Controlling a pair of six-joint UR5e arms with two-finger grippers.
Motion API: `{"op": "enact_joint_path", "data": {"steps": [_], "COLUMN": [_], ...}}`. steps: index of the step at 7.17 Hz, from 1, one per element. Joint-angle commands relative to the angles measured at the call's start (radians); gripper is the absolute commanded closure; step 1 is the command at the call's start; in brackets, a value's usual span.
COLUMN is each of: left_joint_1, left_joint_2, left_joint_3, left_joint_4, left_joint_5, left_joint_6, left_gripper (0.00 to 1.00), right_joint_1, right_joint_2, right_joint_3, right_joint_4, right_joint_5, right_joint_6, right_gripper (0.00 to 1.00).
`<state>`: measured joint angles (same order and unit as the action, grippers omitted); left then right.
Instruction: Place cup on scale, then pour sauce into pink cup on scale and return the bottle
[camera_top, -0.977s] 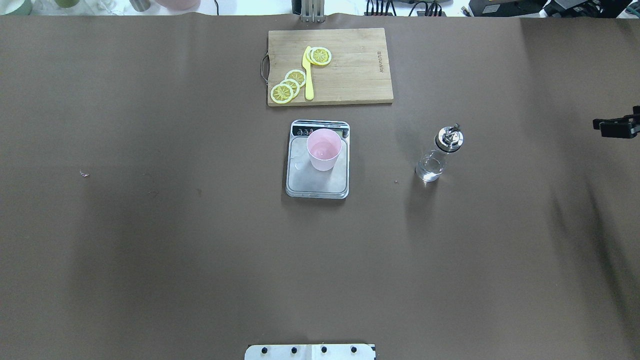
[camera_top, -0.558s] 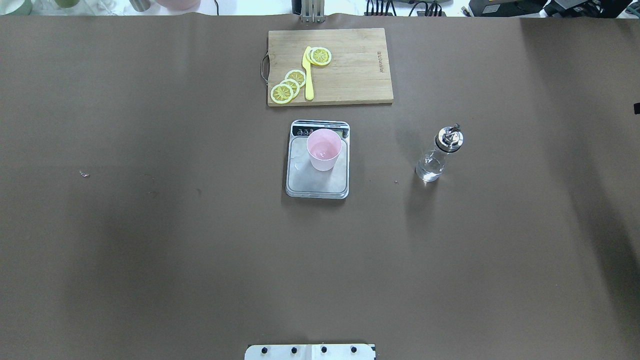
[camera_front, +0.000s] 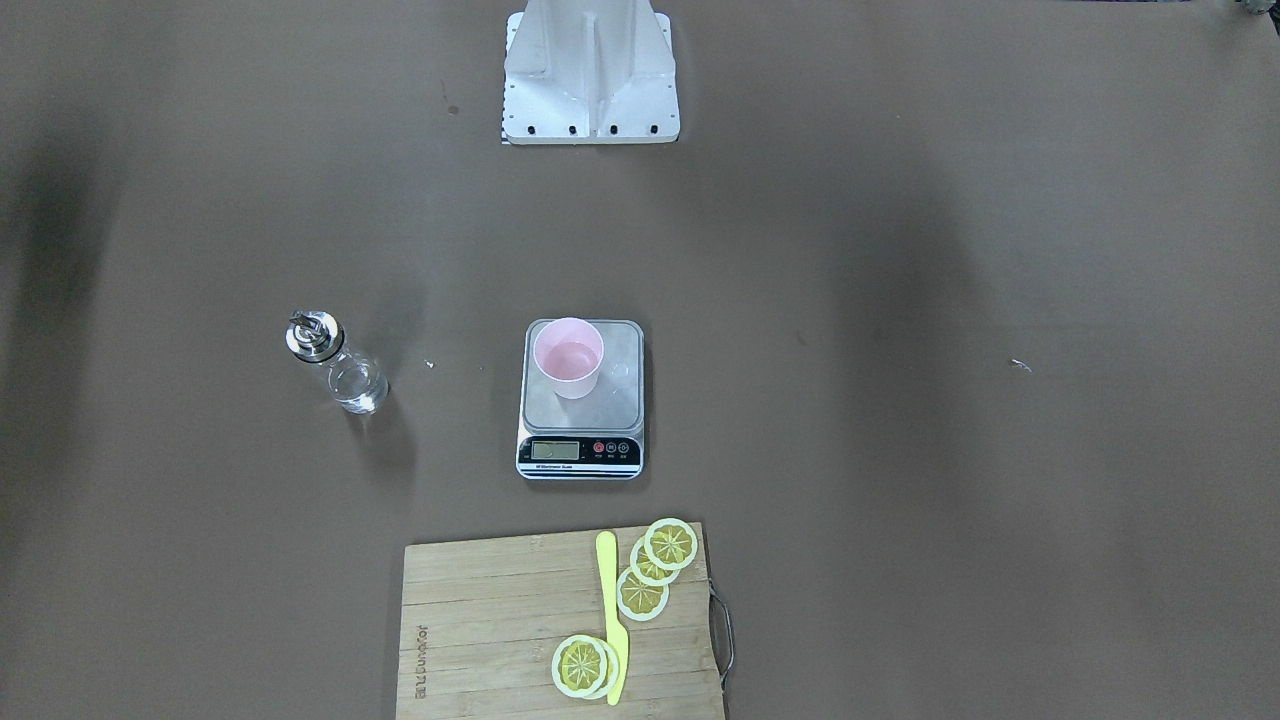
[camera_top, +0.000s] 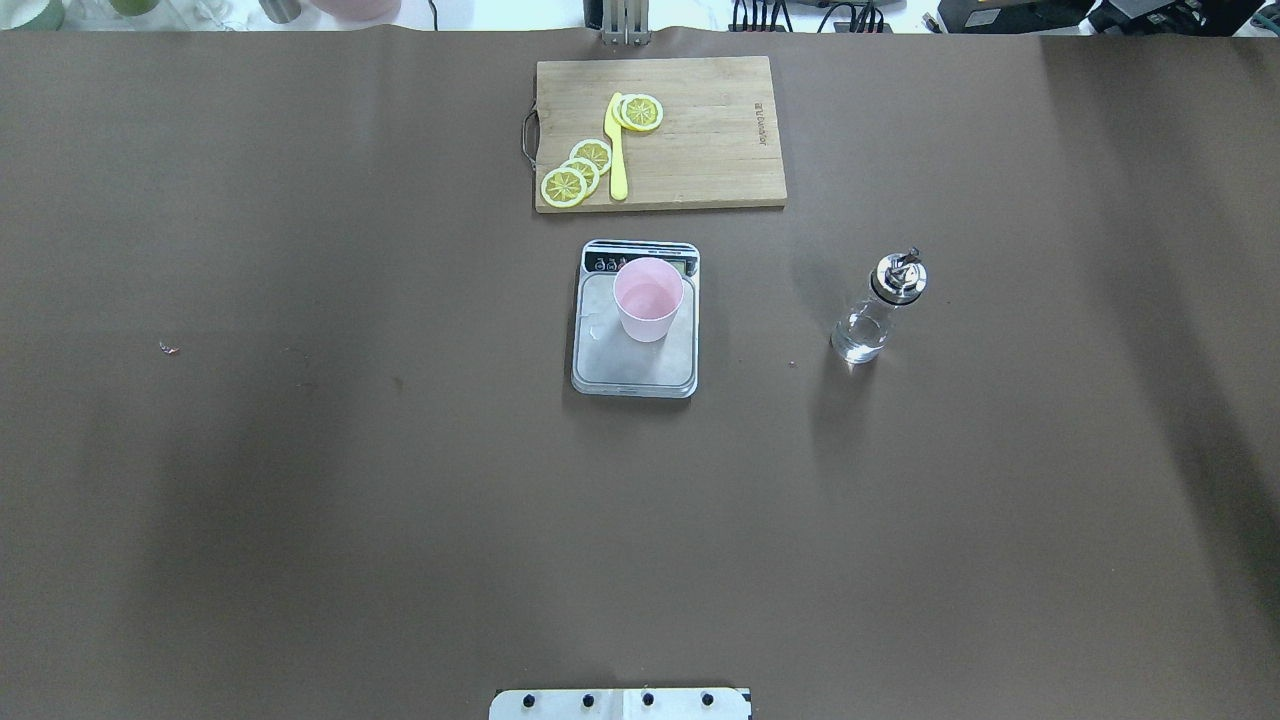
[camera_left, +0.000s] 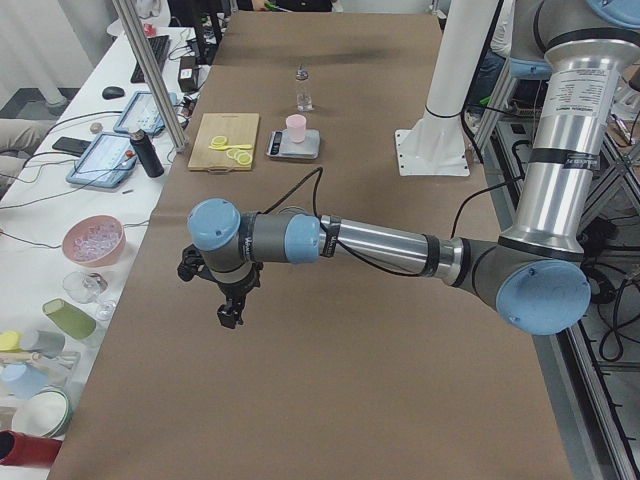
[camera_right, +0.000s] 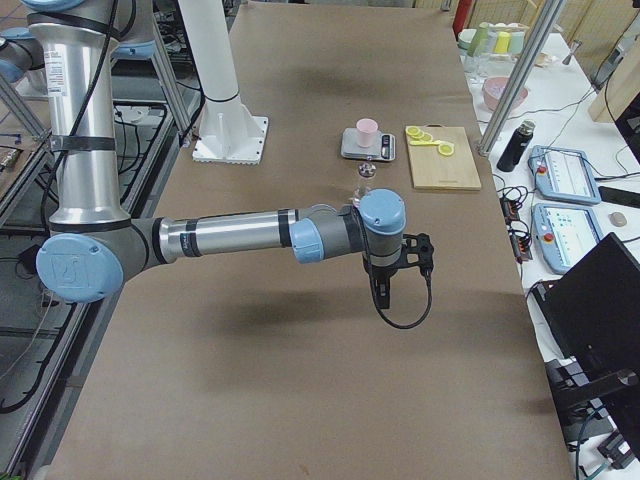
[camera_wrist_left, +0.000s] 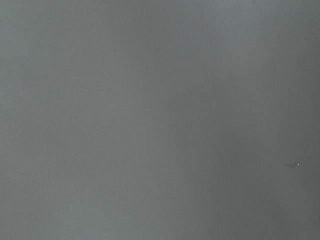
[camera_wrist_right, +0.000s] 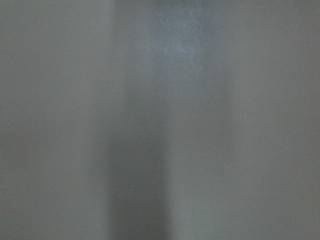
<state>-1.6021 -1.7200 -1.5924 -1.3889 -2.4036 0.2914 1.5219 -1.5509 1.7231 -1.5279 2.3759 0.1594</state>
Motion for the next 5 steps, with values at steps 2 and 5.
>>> {"op": "enact_joint_path", "data": {"steps": [2, 5], "left_joint_1": [-0.019, -0.036], "left_joint_2": [0.02, 0.02], "left_joint_3": [0.02, 0.084], "left_joint_4": [0.049, 0.033], "left_joint_5": [0.014, 0.009], "left_joint_6": [0.0, 0.035], "left_gripper": [0.0, 0.0], "right_joint_1": [0.032, 0.031], "right_joint_2": [0.008, -0.008], "right_joint_3": [0.172, 0.17], "right_joint_4": [-0.338, -0.342], "right_joint_5": [-0.091, -0.095], "right_joint_6": [-0.075, -0.077], "right_gripper": [0.0, 0.0]}}
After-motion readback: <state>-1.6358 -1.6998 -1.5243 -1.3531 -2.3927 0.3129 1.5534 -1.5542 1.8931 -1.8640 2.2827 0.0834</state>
